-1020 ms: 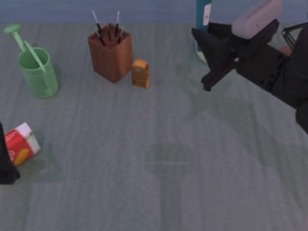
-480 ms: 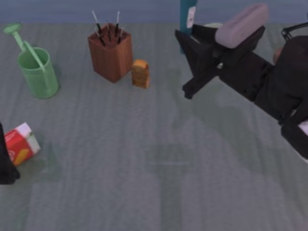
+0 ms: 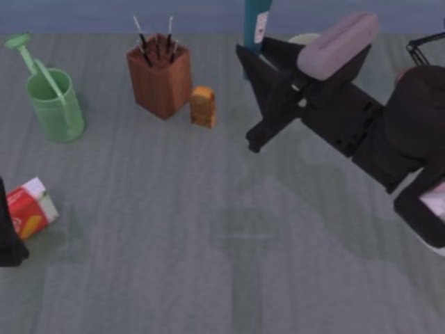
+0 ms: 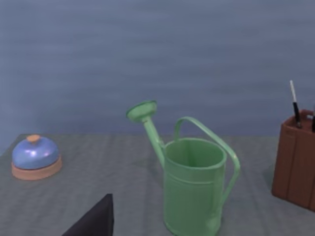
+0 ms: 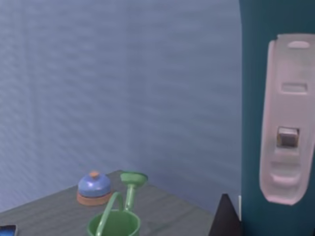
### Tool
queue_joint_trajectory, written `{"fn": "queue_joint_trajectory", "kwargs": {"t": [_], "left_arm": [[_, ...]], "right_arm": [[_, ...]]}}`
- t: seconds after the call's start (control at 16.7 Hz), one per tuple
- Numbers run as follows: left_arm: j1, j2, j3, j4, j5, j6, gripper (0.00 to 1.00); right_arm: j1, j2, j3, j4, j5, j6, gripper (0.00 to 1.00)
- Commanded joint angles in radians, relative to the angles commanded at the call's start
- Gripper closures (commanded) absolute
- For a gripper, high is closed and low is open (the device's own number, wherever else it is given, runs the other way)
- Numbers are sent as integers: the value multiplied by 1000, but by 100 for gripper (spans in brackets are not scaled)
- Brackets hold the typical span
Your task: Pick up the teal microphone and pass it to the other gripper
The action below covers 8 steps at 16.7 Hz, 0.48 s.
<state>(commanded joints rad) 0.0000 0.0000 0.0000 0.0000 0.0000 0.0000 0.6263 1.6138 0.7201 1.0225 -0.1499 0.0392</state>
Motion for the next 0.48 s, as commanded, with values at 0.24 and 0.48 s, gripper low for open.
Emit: {"fn": "queue_joint_trajectory", "kwargs": {"t": [0.24, 0.48], "left_arm": [[0, 0, 0, 0, 0, 0, 0], [-12, 34, 29, 17, 30, 4, 0]], "right_arm": [[3, -3, -3, 2, 3, -1, 100], [3, -3, -3, 2, 3, -1, 100]]}}
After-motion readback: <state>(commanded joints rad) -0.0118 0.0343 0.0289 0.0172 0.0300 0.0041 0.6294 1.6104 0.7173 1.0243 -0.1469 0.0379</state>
